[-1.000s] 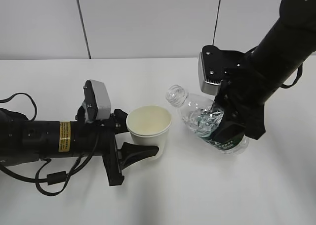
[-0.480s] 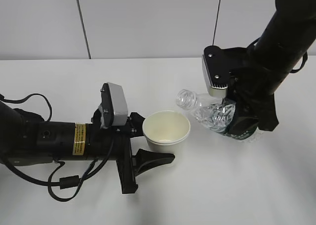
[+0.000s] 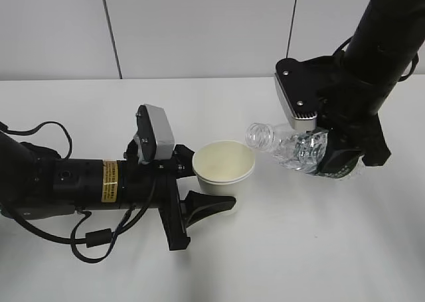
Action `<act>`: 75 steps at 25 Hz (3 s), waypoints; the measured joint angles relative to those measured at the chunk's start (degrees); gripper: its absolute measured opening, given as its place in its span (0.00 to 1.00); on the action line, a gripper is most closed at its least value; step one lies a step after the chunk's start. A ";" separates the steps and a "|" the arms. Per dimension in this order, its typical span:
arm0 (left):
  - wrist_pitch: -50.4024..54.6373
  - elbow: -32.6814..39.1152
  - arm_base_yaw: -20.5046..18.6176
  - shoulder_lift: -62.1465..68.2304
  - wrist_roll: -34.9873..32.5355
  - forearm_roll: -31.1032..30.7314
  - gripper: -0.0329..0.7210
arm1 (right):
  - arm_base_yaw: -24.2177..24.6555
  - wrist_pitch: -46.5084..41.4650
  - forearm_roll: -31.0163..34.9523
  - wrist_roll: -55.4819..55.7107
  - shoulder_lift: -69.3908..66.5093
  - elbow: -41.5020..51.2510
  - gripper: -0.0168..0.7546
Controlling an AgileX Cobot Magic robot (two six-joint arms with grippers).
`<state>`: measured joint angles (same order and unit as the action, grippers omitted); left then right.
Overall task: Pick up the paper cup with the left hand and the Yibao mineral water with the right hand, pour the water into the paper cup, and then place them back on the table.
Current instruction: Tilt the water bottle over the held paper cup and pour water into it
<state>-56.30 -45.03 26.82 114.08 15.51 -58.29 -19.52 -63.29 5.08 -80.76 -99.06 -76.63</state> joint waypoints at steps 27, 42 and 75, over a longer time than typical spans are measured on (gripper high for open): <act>-0.55 0.00 3.35 0.09 0.80 1.24 0.58 | -1.47 6.35 -7.48 -1.90 0.00 -0.09 0.58; 0.32 -2.95 3.35 1.05 2.08 2.46 0.58 | -1.84 8.43 -9.78 -4.21 0.00 -0.09 0.58; 0.81 -3.50 6.40 4.94 2.99 3.78 0.58 | -5.98 8.82 -21.43 -4.29 0.00 -0.09 0.57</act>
<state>-55.49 -48.53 33.22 119.03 18.51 -54.52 -25.51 -54.48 -16.35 -85.05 -99.06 -76.72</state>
